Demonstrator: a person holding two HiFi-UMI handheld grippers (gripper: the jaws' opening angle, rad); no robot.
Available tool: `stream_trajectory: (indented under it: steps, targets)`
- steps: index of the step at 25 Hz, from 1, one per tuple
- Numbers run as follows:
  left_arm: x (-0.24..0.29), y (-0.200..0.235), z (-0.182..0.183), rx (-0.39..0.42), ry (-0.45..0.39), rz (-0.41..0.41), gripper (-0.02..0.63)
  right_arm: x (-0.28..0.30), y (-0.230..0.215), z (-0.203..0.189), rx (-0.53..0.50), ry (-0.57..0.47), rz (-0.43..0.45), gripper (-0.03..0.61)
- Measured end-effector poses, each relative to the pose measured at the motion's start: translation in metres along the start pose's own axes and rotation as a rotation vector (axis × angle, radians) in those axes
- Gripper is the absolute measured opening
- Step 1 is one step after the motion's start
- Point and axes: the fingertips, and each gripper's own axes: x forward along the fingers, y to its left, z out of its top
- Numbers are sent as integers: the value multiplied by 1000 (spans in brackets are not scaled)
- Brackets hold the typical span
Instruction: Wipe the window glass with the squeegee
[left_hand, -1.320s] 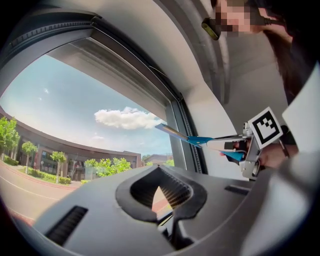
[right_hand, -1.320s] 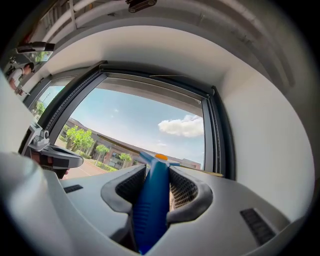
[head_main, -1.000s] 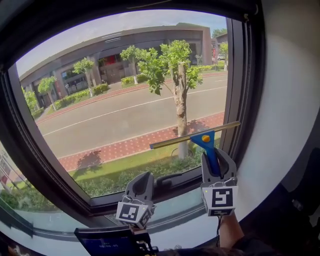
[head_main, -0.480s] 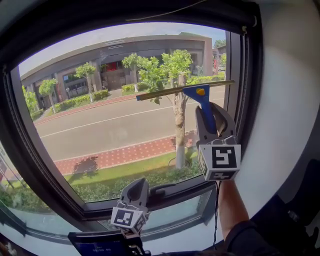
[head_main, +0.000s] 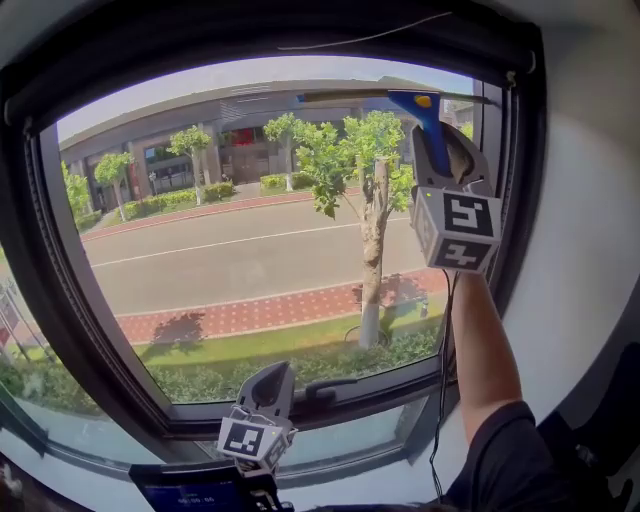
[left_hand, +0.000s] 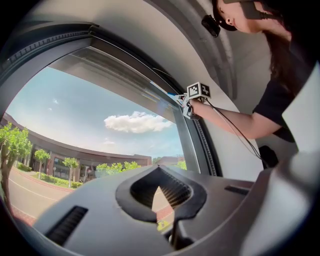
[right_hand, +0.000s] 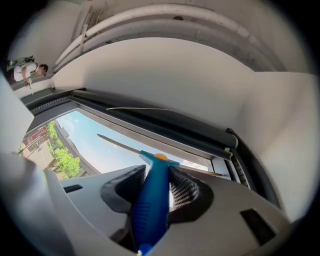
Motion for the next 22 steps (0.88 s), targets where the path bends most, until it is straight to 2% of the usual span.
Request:
stream_trajectory:
  steps: [7, 13, 18, 22]
  targets:
    - [-2, 9, 0, 32, 10, 8, 2, 43, 1, 17, -22, -22, -21, 141]
    - [-3, 12, 0, 27, 13, 9, 2, 69, -10, 32, 18, -38, -61, 141]
    - [-4, 14, 0, 44, 11, 12, 2, 79, -11, 41, 34, -50, -93, 141]
    - [-7, 15, -2, 30, 18, 21, 2, 78, -12, 39, 18, -56, -86, 141]
